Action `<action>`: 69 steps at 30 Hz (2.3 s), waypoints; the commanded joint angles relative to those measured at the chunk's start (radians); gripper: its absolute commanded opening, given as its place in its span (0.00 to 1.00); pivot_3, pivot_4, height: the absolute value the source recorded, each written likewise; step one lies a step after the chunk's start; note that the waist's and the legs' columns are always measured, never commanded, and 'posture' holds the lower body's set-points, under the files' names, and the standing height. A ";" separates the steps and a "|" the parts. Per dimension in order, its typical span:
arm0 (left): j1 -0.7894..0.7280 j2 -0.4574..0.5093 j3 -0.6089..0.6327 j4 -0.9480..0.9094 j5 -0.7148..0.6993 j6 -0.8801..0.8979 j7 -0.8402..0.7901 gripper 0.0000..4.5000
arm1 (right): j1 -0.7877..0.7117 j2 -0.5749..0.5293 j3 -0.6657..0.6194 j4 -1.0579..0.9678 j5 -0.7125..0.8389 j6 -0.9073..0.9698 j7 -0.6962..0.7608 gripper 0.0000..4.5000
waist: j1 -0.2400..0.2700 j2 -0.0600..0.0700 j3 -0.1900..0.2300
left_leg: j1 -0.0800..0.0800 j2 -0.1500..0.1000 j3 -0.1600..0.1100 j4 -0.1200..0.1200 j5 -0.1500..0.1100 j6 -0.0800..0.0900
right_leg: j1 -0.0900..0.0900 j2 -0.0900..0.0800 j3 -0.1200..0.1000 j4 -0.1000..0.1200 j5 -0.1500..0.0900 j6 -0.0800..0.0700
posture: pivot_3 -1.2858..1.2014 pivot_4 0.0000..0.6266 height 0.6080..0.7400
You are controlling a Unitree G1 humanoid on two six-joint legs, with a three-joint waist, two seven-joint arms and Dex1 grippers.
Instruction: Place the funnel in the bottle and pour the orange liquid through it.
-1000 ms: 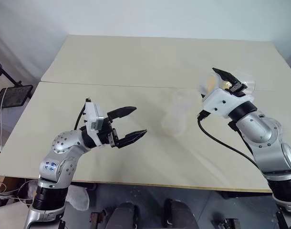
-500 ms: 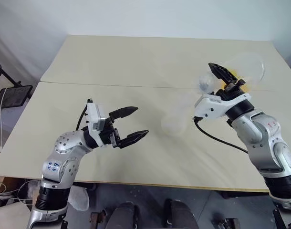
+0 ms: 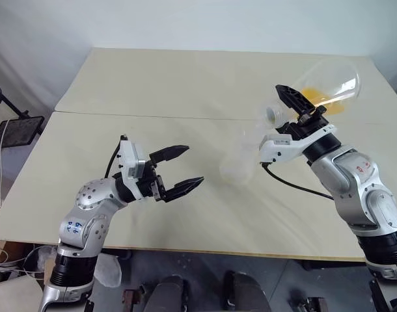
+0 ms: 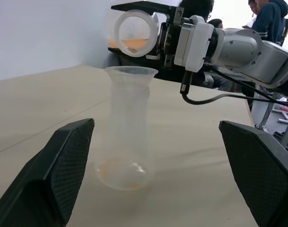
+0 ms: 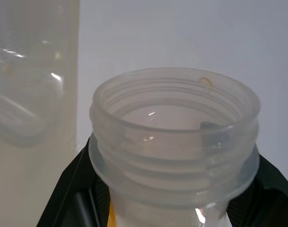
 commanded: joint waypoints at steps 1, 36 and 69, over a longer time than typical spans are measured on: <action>-0.004 -0.005 0.004 -0.011 0.001 -0.025 0.000 1.00 | -0.021 -0.003 -0.026 -0.017 -0.023 -0.013 -0.028 0.56 | 0.000 0.000 0.000 | 0.000 0.000 0.000 0.000 0.000 0.000 | 0.000 0.000 0.000 0.000 0.000 0.000 | 0.52 0.24 1.00; -0.011 -0.046 -0.002 -0.009 0.016 -0.040 0.003 1.00 | -0.013 -0.029 -0.037 0.004 -0.132 -0.063 -0.052 0.56 | -0.001 0.000 0.000 | 0.000 0.000 0.000 0.000 0.000 0.000 | 0.000 0.000 0.000 0.000 0.000 0.000 | 0.52 0.24 1.00; -0.019 -0.050 -0.012 0.022 0.022 -0.075 0.003 1.00 | -0.042 -0.052 -0.043 0.028 -0.186 -0.073 -0.103 0.56 | -0.005 0.000 0.000 | 0.000 0.000 0.000 0.000 0.000 0.000 | 0.000 0.000 0.000 0.000 0.000 0.000 | 0.52 0.24 1.00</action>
